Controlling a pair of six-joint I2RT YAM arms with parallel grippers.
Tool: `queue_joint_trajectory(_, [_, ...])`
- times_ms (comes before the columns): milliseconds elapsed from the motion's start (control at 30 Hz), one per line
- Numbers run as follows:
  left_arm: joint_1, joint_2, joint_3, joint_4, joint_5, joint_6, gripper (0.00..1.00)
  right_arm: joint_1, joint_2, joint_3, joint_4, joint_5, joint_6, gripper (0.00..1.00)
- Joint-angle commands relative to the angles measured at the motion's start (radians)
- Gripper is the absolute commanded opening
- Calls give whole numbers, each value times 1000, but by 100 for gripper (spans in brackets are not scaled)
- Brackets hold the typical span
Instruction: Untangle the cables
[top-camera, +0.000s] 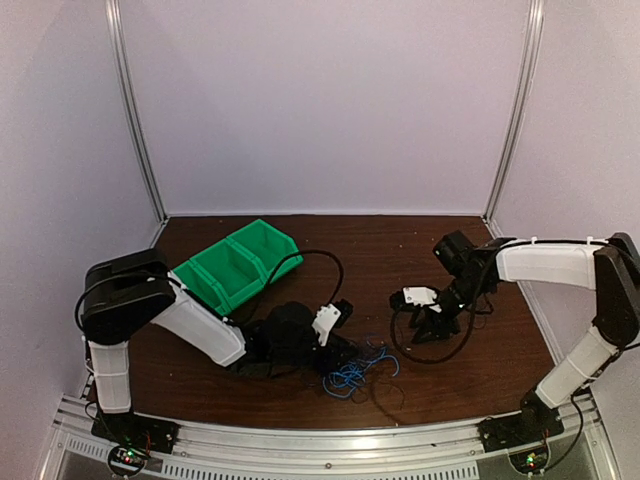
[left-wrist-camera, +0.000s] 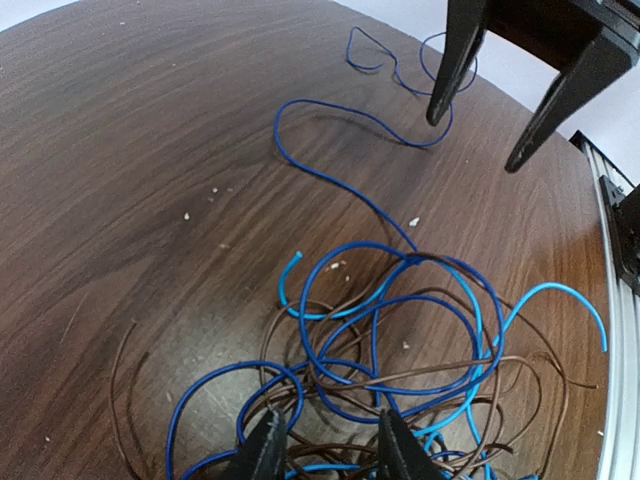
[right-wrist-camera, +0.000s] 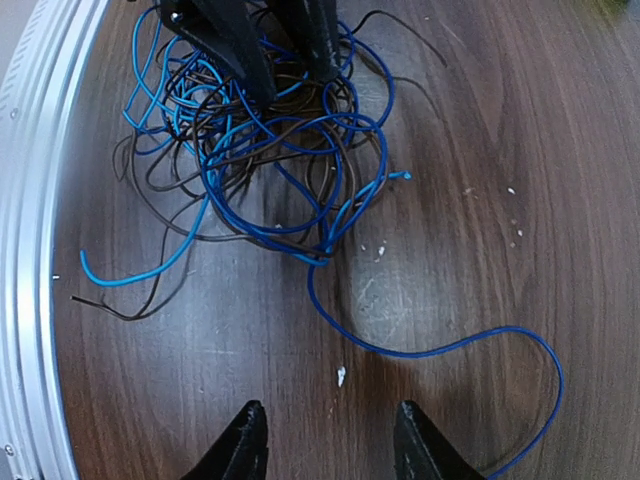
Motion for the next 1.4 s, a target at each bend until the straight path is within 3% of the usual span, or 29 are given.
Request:
queue_joint_trajectory(0, [16,-23,-12,67,-24,-30,33,64,63,-15,115,84,-34,45])
queue_joint_trajectory(333, [28,-23,-27,79,-27,-48,33,152,129,-23,211,126,-12,45])
queue_joint_trajectory(667, [30,-23,-28,78,-26,-49,33,159,164,-48,248,105,7,42])
queue_joint_trajectory(833, [28,-24,-27,79,-26,-51,33,158,171,-54,249,105,16,30])
queue_joint_trajectory(1067, [30,-23,-27,77,-26,-51,33,158,145,-53,255,82,38,0])
queue_joint_trajectory(1367, [30,-23,-28,76,-25,-46,33,156,-51,116,12,49,64,0])
